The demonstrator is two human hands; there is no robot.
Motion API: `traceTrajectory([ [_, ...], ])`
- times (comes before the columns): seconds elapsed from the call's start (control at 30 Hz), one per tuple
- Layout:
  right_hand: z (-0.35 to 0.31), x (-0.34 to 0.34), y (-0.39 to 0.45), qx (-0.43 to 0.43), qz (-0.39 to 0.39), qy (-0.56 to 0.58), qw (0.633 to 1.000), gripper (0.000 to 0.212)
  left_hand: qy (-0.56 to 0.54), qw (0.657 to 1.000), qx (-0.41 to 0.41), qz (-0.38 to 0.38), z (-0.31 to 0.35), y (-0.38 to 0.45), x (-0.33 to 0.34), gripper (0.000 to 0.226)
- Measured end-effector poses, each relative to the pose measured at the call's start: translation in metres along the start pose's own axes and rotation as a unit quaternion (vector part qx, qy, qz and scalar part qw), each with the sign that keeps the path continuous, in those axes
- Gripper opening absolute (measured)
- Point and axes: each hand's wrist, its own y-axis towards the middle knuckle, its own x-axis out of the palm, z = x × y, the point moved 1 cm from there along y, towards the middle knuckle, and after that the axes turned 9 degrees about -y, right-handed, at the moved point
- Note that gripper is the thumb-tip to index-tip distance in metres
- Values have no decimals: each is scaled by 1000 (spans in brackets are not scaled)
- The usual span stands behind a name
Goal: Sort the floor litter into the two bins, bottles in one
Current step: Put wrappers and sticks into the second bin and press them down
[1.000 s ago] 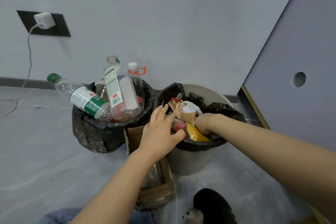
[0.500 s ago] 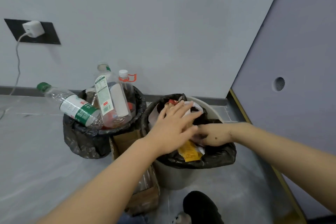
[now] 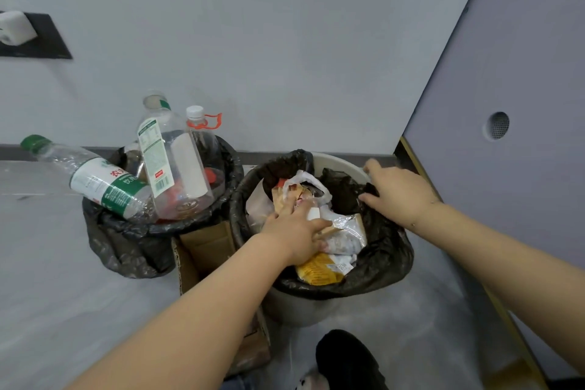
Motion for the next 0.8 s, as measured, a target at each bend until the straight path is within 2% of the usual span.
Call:
traceTrajectory([
  [0.1,-7,-4,4,-15,18,-134,991,20,-1,1000,2,-10,-2,-1,1,53],
  [0.23,-5,-7,-3,4,17,-178,984,16,-5,1000,8,-6,-3,-3,2,58],
  [0.3,6,-6,-2,29,57,-139,988,13,-5,1000,6,-5,-3,-3,1,57],
  [0.37,27,-2,0,82,113,-38,990,28,-8,1000,1,-4,-3,-2,1,57],
  [0.43,47,9,-2,165,107,64,978,41,-16,1000,-6,-2,-2,-2,1,56],
  [0.47,52,17,-4,193,66,108,973,44,-20,1000,-8,0,-2,-3,0,56],
  [0.5,51,28,-6,206,-7,155,966,43,-22,1000,-9,0,-2,-3,0,55],
  [0.57,41,44,-10,195,-207,249,926,28,-25,1000,-11,-4,-2,-3,0,55],
  [0.6,38,48,-10,181,-278,263,906,21,-24,1000,-13,-8,-1,-2,0,55],
  [0.63,39,47,-7,174,-300,264,900,20,-22,1000,-15,-12,-1,-2,0,55],
  [0.67,41,43,-1,163,-277,254,912,21,-20,1000,-17,-16,-1,-2,0,55],
  [0.7,47,36,6,154,-212,223,939,24,-19,999,-18,-20,-1,-1,0,55],
  [0.73,54,28,15,155,-109,174,966,27,-20,999,-19,-22,-1,-1,1,55],
  [0.8,54,7,26,129,89,148,977,30,-24,999,-19,-25,-1,1,1,54],
])
